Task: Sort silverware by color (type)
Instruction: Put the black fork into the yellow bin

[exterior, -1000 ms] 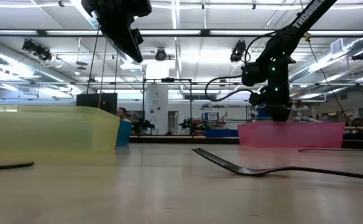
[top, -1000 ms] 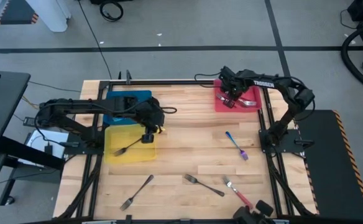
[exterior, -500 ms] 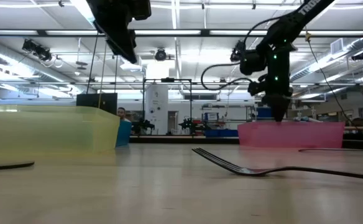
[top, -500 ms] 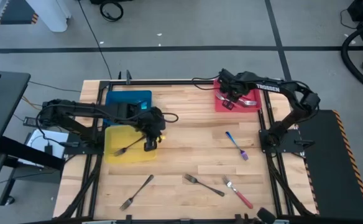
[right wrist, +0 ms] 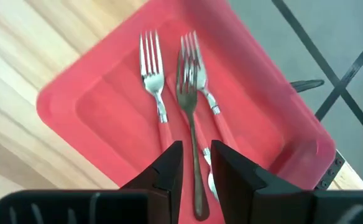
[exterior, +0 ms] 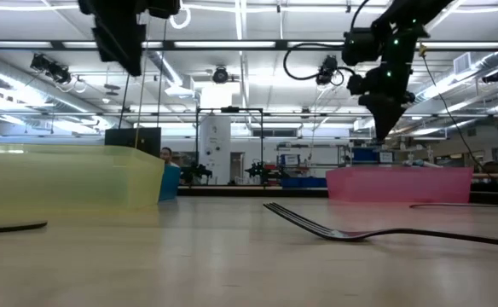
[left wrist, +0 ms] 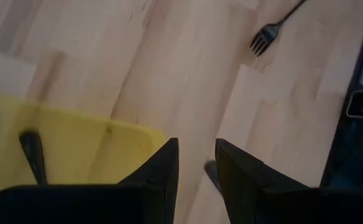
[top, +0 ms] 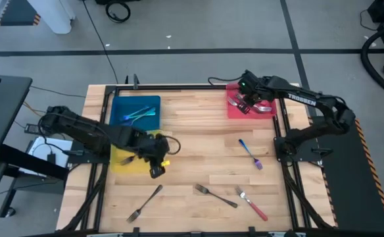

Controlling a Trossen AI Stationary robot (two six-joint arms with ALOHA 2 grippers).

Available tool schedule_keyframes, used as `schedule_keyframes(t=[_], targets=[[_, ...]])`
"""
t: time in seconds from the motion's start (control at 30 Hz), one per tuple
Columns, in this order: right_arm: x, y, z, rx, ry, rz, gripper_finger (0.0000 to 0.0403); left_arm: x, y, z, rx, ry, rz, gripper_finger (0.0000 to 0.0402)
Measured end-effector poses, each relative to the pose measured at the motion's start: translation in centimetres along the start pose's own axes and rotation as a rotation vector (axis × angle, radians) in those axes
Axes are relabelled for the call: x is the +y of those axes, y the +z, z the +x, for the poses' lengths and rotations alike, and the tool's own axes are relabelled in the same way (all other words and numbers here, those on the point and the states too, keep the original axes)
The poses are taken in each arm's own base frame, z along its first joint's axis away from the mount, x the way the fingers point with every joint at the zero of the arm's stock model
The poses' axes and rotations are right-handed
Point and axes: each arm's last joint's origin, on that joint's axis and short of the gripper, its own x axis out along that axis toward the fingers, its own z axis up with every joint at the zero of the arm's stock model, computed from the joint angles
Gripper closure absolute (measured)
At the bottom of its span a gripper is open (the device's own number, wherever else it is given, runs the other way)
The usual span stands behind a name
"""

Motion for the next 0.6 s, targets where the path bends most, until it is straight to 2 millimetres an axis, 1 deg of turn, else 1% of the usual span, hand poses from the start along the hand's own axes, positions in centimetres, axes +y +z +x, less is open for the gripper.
schedule_keyframes(t=[0.2, 0.33, 0.4, 0.6], targets=[[-0.3, -0.1, -0.9, -0.054, 0.005, 0.035, 0.0312, -2.5, -2.9, 0.3, 0.029, 0.075, -0.091, 0.0296], [-0.1, -0.1, -1.1, -0.058, 0.035, 0.040, 0.0312, -3.9, -4.5, 1.1, 0.038, 0.124, -0.125, 0.0296], [0.1, -0.1, -1.1, -0.056, 0.062, 0.037, 0.0312, -4.5, -5.0, 1.6, 0.047, 0.136, -0.143, 0.0296], [0.7, -0.1, -1.3, -0.062, 0.091, 0.036, 0.0312, -6.2, -7.1, 4.1, 0.101, 0.197, -0.211, 0.0296]])
